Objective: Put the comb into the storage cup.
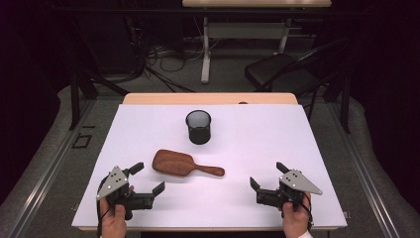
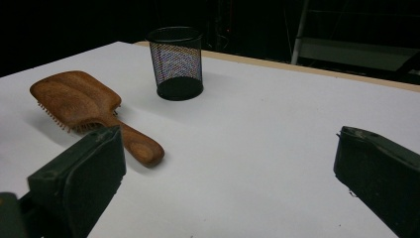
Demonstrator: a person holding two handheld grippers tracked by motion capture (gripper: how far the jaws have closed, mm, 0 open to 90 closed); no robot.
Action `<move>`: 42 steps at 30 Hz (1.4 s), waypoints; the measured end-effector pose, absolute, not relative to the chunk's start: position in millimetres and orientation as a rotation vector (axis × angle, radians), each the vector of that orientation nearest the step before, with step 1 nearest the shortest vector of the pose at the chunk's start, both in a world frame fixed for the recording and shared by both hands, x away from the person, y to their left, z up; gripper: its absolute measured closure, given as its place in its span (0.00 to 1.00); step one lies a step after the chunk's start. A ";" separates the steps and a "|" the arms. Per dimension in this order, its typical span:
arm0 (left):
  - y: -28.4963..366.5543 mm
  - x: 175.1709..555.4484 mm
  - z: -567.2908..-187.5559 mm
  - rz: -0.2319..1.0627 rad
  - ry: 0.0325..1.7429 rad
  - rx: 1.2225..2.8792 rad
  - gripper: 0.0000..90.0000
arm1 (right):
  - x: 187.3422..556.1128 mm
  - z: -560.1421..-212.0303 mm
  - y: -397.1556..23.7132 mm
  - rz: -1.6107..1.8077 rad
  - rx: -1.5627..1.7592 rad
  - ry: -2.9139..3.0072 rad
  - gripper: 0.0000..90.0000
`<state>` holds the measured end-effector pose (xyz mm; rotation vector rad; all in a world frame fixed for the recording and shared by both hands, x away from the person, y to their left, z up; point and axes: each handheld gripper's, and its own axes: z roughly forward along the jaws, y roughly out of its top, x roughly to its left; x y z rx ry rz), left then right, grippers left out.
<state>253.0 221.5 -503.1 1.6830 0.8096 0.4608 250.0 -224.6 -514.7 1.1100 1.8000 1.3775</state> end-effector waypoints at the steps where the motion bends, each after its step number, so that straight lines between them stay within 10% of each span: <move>1: 221.5 253.0 -503.2 0.461 0.810 1.684 0.00 | 250.5 -514.9 -224.8 1.374 1.112 1.803 0.00; 42: 205.0 278.3 -493.6 0.334 1.006 1.744 0.08 | 251.7 -515.6 -223.3 1.355 1.144 1.814 0.00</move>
